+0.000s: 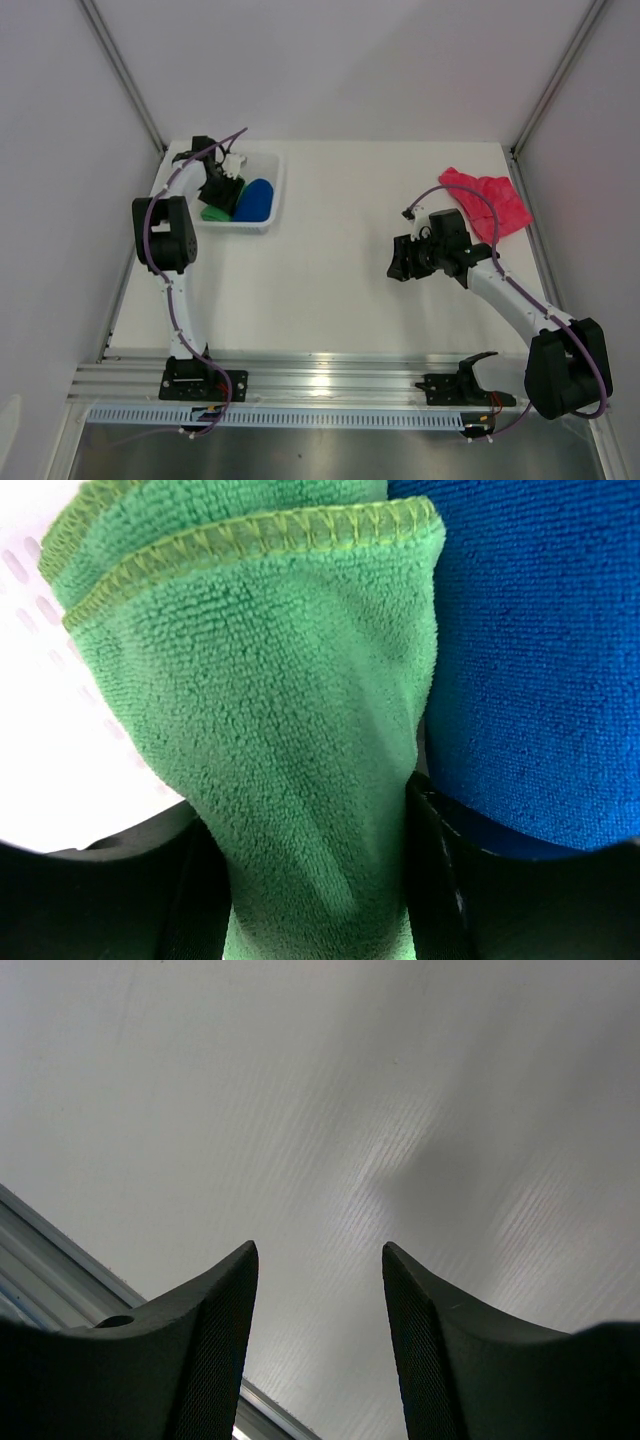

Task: Roll the towels
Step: Place the rolled towel into the container

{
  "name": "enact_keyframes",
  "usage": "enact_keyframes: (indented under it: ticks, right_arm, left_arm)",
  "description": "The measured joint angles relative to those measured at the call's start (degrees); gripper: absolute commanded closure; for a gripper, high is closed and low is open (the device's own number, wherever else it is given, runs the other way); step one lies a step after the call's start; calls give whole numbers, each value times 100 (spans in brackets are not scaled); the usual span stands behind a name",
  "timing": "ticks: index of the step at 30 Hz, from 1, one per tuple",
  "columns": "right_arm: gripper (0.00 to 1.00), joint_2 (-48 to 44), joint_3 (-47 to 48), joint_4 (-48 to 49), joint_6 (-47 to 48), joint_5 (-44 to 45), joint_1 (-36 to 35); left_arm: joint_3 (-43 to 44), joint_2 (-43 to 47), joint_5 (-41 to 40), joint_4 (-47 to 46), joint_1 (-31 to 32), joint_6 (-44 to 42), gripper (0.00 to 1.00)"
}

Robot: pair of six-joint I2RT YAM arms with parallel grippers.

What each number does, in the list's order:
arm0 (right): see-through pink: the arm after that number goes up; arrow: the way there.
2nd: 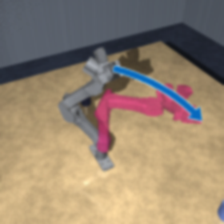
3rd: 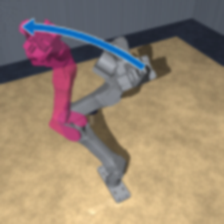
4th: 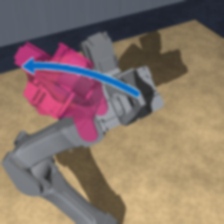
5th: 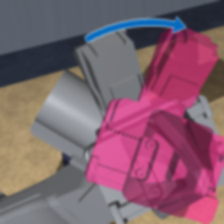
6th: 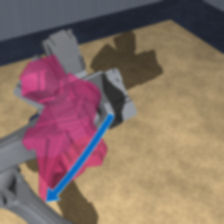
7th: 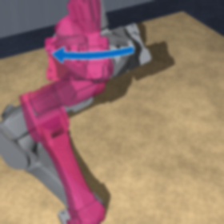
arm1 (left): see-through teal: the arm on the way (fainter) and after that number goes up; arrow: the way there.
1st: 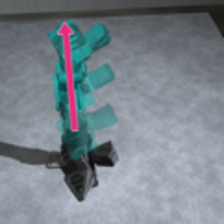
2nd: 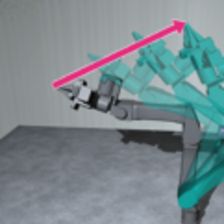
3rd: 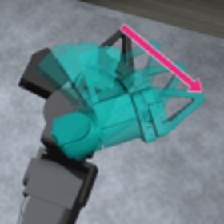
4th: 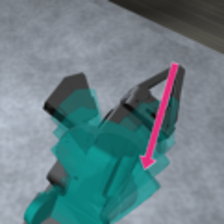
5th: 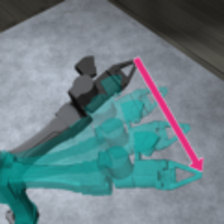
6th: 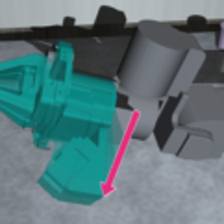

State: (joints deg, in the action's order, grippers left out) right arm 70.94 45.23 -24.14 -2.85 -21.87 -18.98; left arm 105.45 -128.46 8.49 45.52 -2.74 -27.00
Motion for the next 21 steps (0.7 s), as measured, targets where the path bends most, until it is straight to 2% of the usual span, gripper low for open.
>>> enact_keyframes:
  ticks: [11,21]
  right_arm:
    - [43,0,0,-2,9,2,0]
    - [43,0,0,-2,13,2,0]
  left_arm:
    - [2,166,420,61,-20,20,35]
    - [107,229,444,133,-20,17,30]
